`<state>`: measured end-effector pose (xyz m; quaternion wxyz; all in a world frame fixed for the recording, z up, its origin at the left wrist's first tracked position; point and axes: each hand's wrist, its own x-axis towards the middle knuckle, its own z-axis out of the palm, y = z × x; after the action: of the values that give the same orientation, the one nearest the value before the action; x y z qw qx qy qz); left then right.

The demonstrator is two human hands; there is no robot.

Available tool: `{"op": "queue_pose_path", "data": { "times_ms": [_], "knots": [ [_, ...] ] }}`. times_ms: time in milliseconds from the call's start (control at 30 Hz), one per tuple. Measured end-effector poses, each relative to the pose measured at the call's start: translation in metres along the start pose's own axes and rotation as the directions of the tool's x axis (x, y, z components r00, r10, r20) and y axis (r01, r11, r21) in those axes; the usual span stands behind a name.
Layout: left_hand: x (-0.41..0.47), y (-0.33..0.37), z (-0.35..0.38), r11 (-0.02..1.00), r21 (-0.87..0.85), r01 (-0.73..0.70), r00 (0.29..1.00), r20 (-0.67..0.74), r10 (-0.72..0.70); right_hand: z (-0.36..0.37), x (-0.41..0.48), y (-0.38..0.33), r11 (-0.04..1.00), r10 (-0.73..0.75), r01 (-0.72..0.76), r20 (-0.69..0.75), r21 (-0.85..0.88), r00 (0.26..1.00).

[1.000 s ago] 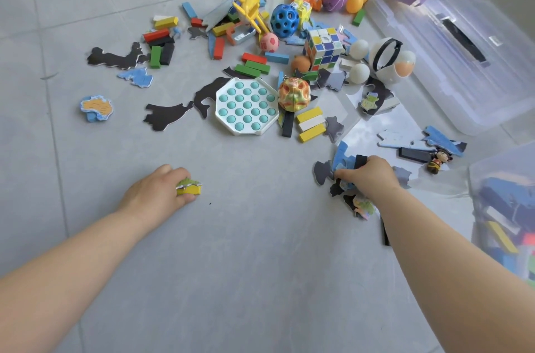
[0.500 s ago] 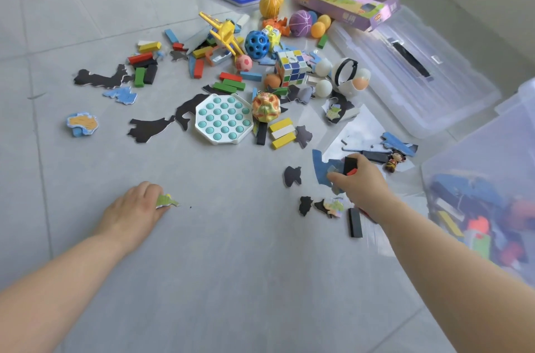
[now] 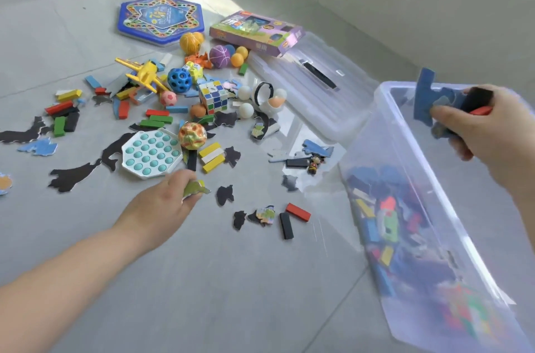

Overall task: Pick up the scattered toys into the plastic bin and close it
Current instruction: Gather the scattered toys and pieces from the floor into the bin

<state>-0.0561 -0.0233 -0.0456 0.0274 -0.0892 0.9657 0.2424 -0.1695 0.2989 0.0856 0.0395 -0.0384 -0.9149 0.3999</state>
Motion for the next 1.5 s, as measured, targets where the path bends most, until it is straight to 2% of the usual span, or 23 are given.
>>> {"op": "queue_pose_path", "data": {
  "times_ms": [67,133,233,333,433,533,600,667,733,800,867,933,967,1033,1100,1133,1167,1233,1300,1367,1433,1500],
  "knots": [
    [0.007,0.04,0.0,0.988,0.002,-0.153,0.988,0.014,0.153,-0.026,-0.004,0.037,0.984,0.168,-0.168,-0.012,-0.058,0.986],
    [0.017,0.083,0.003,0.948,-0.004,-0.318,0.948,-0.017,0.318,-0.039,-0.013,0.075,0.928,0.354,-0.342,0.064,-0.15,0.933],
    [0.04,0.157,0.01,0.832,-0.023,-0.554,0.829,-0.099,0.55,-0.038,-0.022,0.118,0.851,0.498,-0.418,0.235,-0.316,0.835],
    [0.066,0.233,0.025,0.806,-0.071,-0.588,0.804,-0.162,0.572,-0.035,-0.026,0.14,0.795,0.57,-0.401,0.336,-0.456,0.75],
    [0.081,0.29,0.049,0.805,-0.106,-0.583,0.812,-0.109,0.574,-0.037,-0.023,0.148,0.789,0.581,-0.369,0.399,-0.491,0.71],
    [0.078,0.318,0.076,0.847,-0.119,-0.519,0.845,0.077,0.529,-0.042,-0.01,0.155,0.818,0.545,-0.355,0.412,-0.453,0.73],
    [0.077,0.326,0.085,0.846,0.035,-0.532,0.832,0.203,0.516,-0.048,-0.006,0.158,0.816,0.532,-0.314,0.417,-0.485,0.737],
    [0.079,0.326,0.086,0.826,0.12,-0.551,0.823,0.245,0.513,-0.052,-0.002,0.161,0.801,0.532,-0.289,0.401,-0.524,0.746],
    [0.075,0.322,0.085,0.83,0.038,-0.557,0.822,0.171,0.544,-0.053,-0.001,0.159,0.828,0.48,-0.276,0.364,-0.487,0.798],
    [0.068,0.324,0.087,0.808,0.073,-0.585,0.806,-0.065,0.589,-0.052,-0.001,0.155,0.884,0.414,-0.312,0.272,-0.349,0.868],
    [0.058,0.319,0.085,0.877,0.055,-0.477,0.857,-0.193,0.478,-0.047,-0.006,0.145,0.934,0.34,-0.301,0.216,-0.193,0.915],
    [0.055,0.317,0.081,0.926,-0.124,-0.357,0.922,-0.204,0.329,-0.045,-0.012,0.135,0.97,0.242,-0.233,0.175,-0.073,0.954],
    [0.054,0.314,0.077,0.915,-0.241,-0.324,0.94,-0.191,0.282,-0.045,-0.015,0.127,0.981,0.193,-0.191,0.152,-0.026,0.969],
    [0.055,0.298,0.06,0.826,-0.494,-0.273,0.962,-0.111,0.251,-0.049,-0.018,0.107,0.991,0.104,-0.11,0.075,0.075,0.992],
    [0.057,0.265,0.036,0.743,-0.638,-0.203,0.969,-0.02,0.247,-0.05,-0.018,0.084,0.983,-0.007,0.012,-0.028,0.183,1.0],
    [0.058,0.242,0.025,0.775,-0.602,-0.19,0.964,0.036,0.265,-0.049,-0.017,0.07,0.971,-0.066,0.08,-0.067,0.228,0.996],
    [0.061,0.214,0.017,0.842,-0.497,-0.207,0.947,0.114,0.3,-0.047,-0.018,0.055,0.953,-0.107,0.124,-0.076,0.278,0.991],
    [0.065,0.15,0.003,0.941,-0.212,-0.263,0.888,0.329,0.322,-0.026,-0.022,0.028,0.928,-0.159,0.158,-0.026,0.338,0.987],
    [0.074,0.081,-0.001,0.972,-0.021,-0.236,0.871,0.44,0.221,0.009,-0.024,0.008,0.929,-0.234,0.207,0.051,0.307,0.971],
    [0.077,0.018,0.006,0.989,0.073,-0.13,0.901,0.426,0.087,0.052,-0.023,-0.004,0.953,-0.267,0.228,0.2,0.199,0.943],
    [0.076,-0.03,0.018,0.996,0.085,-0.019,0.916,0.401,-0.017,0.102,-0.019,-0.001,0.957,-0.25,0.288,0.411,-0.03,0.877],
    [0.072,-0.063,0.027,0.995,0.072,0.067,0.908,0.409,-0.091,0.144,-0.013,0.01,0.908,-0.067,0.286,0.568,-0.307,0.82]
  ]
}}
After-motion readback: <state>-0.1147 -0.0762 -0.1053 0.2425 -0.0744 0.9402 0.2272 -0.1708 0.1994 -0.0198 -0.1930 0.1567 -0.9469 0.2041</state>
